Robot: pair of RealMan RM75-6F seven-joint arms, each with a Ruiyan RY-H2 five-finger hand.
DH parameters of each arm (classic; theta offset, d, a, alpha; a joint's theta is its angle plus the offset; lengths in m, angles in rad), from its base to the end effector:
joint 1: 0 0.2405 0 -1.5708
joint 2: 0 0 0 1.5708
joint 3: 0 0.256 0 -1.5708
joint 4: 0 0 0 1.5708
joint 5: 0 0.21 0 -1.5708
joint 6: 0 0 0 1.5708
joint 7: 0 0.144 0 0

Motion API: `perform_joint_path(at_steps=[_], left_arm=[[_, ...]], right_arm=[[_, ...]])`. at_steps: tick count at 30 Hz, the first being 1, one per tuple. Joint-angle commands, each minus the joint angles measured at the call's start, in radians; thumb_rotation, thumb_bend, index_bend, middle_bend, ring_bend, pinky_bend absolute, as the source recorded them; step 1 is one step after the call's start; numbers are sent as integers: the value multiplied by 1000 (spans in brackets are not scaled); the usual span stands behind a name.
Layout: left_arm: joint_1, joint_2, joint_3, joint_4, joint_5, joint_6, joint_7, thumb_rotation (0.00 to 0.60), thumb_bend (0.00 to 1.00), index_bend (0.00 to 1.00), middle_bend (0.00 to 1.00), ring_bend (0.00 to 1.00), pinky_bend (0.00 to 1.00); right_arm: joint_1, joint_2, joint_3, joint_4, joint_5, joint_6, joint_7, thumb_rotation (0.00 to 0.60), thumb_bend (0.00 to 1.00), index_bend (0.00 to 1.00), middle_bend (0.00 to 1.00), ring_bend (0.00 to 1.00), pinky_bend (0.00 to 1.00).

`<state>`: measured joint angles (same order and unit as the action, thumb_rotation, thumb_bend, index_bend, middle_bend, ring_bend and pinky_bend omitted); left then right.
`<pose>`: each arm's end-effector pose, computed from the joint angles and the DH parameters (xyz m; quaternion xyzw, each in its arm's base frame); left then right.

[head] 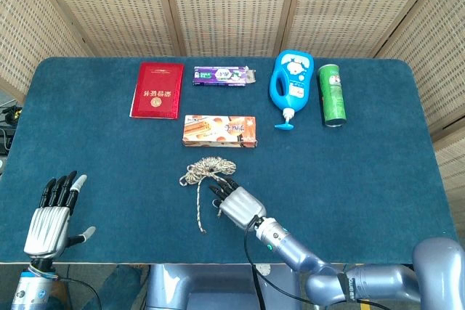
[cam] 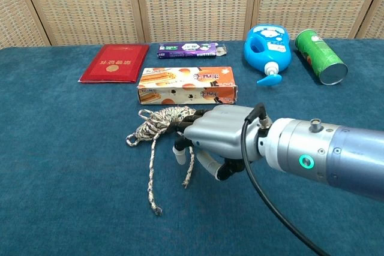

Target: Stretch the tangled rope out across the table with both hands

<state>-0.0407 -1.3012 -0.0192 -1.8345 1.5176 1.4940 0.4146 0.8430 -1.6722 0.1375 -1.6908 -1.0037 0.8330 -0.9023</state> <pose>-0.2487 0.1577 0.0904 -0.6086 -0.3983 -0.3714 0.5772 -0.0644 -0.2703 -0.0822 0.8797 -0.2279 0.2879 0.3021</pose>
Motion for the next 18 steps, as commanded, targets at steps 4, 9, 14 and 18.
perform_joint_path(at_steps=[4, 9, 14, 18], left_arm=[[-2, 1, 1, 1, -3, 0, -4, 600, 0, 0, 0, 0, 0], [-2, 5, 2, 2, -5, 3, -12, 600, 0, 0, 0, 0, 0], [-4, 2, 4, 5, -3, 4, -9, 600, 0, 0, 0, 0, 0], [-4, -1, 6, 4, -3, 5, -3, 600, 0, 0, 0, 0, 0]], right_arm=[[44, -53, -22, 30, 64, 32, -43, 600, 807, 304, 0, 0, 0], [61, -58, -33, 26, 110, 53, -49, 600, 812, 312, 0, 0, 0], [75, -59, -52, 18, 130, 64, -47, 600, 813, 313, 0, 0, 0], [88, -71, -54, 22, 130, 76, -38, 600, 813, 312, 0, 0, 0]])
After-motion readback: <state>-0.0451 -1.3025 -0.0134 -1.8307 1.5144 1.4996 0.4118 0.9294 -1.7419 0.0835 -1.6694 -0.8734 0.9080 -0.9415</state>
